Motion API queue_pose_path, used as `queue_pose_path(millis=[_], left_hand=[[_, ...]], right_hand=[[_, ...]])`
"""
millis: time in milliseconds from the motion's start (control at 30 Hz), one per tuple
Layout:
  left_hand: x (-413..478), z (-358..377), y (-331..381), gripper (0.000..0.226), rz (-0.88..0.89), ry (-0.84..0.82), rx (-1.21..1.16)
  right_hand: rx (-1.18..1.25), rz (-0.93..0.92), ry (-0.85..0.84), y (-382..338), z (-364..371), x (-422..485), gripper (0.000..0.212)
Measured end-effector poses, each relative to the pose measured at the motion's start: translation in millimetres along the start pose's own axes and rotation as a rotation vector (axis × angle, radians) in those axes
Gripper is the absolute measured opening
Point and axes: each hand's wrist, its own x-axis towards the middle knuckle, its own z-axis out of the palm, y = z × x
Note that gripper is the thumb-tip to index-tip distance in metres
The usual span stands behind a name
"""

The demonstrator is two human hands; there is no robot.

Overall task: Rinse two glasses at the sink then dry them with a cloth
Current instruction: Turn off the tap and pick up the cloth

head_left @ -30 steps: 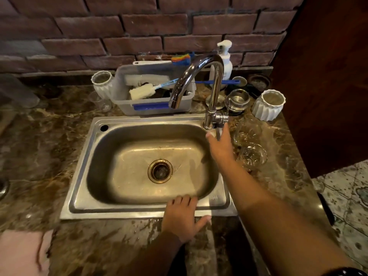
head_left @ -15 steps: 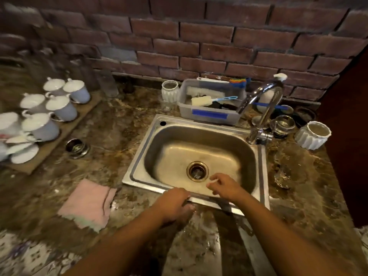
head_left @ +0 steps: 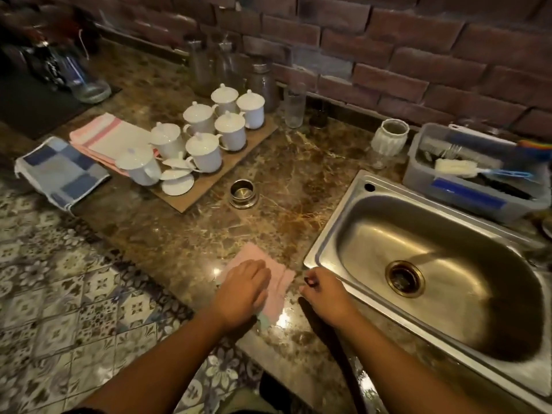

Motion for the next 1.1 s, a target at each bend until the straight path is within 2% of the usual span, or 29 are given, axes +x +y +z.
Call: queue_pose_path(millis=[100,200,300,400,533,700,833,900,967,1100], left_hand=[[5,5,-21,0.058,0.042,-0.05,0.105],[12,16,-33,0.06,0.062,-0.117,0.139],[13,27,-39,0.064,0.081,-0.117,0.144],[14,28,-39,0.066,0.099,-0.081,0.134],[16,30,-40,0.067,0.097,-0.087,0.123],[15,30,-40,0.066,0.102,-0.097,0.113],[22,16,-35,0.067,0.062,-0.086,-0.003],[35,-7,-30,0.061,0.053,-0.098,-0.069],[50,-34,-25,0.047,0.116,-0.122,-0.033],[77,-68,-20,0.037,0.251,-0.191,-0.135]], right_hand=[[-0.162,-0.059,0.078,-11,26,11,0.036],[-0.289,-0.106,0.122,-21,37,20,0.045],[-0.405,-0.063,0.152,-28,46,28,0.053],[-0.441,-0.003,0.172,-34,55,36,0.051],[-0.243,0.138,0.203,-44,65,45,0.05],[-0.339,0.238,0.104,-54,63,57,0.035],[-0.175,0.131,0.132,-57,61,48,0.014],[-0.021,0.04,0.1,-56,57,38,0.021],[0.096,-0.015,0.096,-55,44,26,0.025],[0.227,-0.088,0.228,-53,2,4,0.028]])
